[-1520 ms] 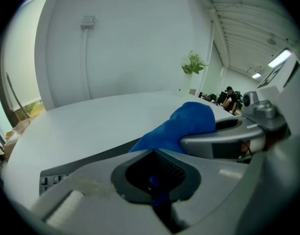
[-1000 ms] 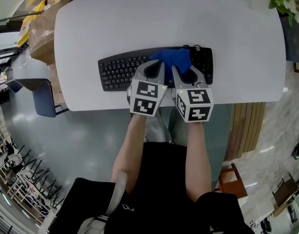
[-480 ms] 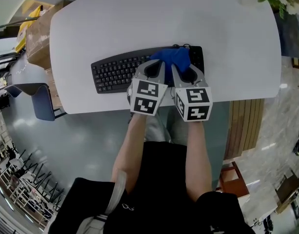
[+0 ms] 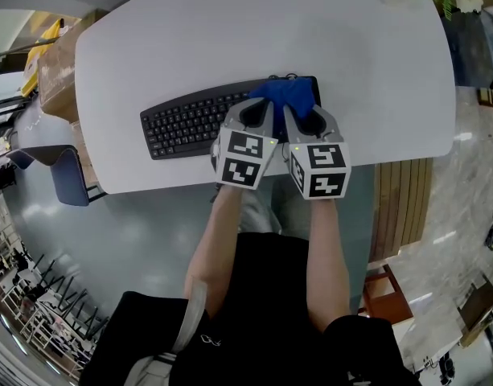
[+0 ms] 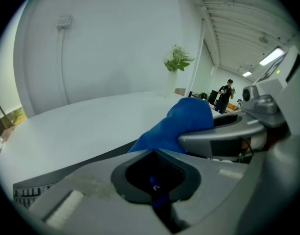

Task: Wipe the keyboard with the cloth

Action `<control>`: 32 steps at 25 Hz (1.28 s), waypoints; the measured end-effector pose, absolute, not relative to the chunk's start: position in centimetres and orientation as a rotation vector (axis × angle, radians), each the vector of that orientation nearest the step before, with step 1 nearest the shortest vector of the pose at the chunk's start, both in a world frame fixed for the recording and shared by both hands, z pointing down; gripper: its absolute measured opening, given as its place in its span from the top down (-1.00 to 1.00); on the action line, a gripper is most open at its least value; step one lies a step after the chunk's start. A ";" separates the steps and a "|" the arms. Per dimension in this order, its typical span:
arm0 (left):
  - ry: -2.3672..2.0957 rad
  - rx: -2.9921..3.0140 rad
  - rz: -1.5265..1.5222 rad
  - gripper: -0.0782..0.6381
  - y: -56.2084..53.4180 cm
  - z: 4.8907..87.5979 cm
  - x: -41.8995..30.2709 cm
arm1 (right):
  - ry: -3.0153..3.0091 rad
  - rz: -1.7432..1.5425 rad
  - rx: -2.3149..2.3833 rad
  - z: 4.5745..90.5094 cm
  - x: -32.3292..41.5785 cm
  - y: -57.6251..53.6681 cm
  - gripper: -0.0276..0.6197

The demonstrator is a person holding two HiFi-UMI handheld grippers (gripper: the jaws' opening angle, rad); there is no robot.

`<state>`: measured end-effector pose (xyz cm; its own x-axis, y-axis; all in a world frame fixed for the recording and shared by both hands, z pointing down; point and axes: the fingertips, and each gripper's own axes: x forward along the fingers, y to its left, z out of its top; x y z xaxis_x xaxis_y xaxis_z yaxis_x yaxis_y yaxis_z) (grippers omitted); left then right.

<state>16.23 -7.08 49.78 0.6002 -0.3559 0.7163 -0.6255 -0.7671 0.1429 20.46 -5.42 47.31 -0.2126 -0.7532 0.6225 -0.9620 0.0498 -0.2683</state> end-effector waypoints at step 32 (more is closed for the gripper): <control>-0.698 2.496 0.983 0.79 -3.3 50.2 26.2 | -1.948 0.969 1.809 48.8 30.2 -1.8 0.65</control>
